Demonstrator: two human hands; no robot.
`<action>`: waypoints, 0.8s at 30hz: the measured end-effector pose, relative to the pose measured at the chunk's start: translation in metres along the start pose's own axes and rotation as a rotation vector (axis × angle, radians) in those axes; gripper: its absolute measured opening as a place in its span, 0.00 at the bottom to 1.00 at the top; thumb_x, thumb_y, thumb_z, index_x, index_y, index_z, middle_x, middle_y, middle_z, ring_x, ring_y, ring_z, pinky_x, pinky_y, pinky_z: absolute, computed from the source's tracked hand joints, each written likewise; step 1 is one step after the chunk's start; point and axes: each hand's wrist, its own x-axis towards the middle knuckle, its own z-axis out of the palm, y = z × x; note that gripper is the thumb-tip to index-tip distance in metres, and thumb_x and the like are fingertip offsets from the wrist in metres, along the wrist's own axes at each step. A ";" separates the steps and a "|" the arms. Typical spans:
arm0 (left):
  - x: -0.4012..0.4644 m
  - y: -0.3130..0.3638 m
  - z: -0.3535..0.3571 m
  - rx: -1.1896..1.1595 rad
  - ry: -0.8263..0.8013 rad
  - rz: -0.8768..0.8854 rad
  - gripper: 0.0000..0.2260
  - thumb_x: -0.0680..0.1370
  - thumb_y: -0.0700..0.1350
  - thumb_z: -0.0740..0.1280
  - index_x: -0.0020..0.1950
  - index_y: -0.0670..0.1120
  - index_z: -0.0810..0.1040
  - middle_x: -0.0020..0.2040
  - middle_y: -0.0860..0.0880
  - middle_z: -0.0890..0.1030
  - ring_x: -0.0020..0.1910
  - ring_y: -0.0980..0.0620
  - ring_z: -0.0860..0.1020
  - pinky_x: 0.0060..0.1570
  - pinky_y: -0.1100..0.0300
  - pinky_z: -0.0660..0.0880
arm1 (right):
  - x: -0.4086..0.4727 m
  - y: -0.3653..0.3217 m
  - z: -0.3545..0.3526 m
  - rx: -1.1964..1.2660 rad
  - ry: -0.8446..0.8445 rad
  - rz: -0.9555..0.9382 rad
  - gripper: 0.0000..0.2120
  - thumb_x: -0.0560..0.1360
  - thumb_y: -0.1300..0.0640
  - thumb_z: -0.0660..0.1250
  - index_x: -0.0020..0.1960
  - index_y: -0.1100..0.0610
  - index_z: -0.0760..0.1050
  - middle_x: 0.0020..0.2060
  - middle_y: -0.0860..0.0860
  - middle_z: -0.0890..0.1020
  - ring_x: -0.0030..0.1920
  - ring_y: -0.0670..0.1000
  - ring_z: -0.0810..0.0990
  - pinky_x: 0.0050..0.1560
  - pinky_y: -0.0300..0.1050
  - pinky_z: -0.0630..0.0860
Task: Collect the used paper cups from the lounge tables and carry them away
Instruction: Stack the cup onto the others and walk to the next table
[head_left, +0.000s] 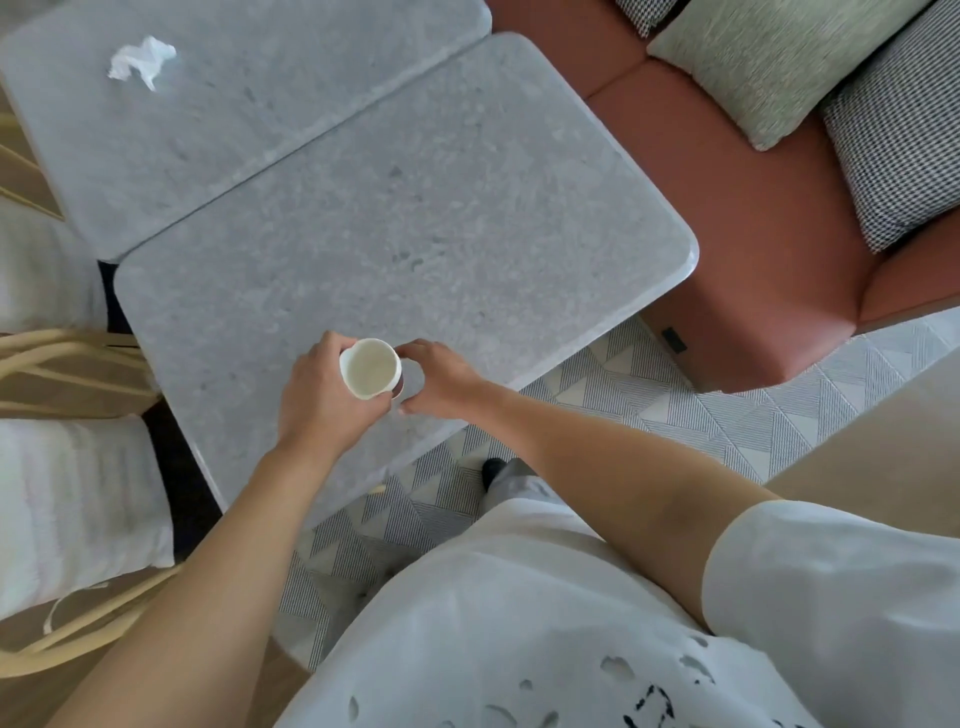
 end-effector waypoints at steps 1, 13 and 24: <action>-0.001 0.003 -0.005 0.007 0.013 0.015 0.29 0.66 0.53 0.81 0.63 0.49 0.75 0.58 0.49 0.81 0.58 0.41 0.79 0.53 0.43 0.79 | -0.002 -0.004 -0.003 0.018 0.033 -0.009 0.34 0.66 0.56 0.83 0.71 0.48 0.78 0.65 0.49 0.80 0.67 0.53 0.77 0.64 0.50 0.76; -0.051 -0.015 -0.088 -0.002 0.266 0.158 0.30 0.69 0.51 0.81 0.67 0.44 0.76 0.56 0.46 0.82 0.56 0.39 0.78 0.54 0.43 0.77 | -0.025 -0.093 -0.008 -0.034 0.223 -0.206 0.28 0.67 0.53 0.81 0.66 0.53 0.81 0.63 0.48 0.83 0.64 0.52 0.79 0.67 0.51 0.75; -0.137 -0.122 -0.190 -0.079 0.486 0.124 0.29 0.70 0.60 0.77 0.67 0.52 0.74 0.56 0.55 0.81 0.56 0.51 0.78 0.57 0.46 0.78 | -0.053 -0.245 0.050 -0.282 0.095 -0.485 0.24 0.68 0.49 0.81 0.63 0.50 0.82 0.65 0.45 0.78 0.67 0.50 0.75 0.71 0.55 0.71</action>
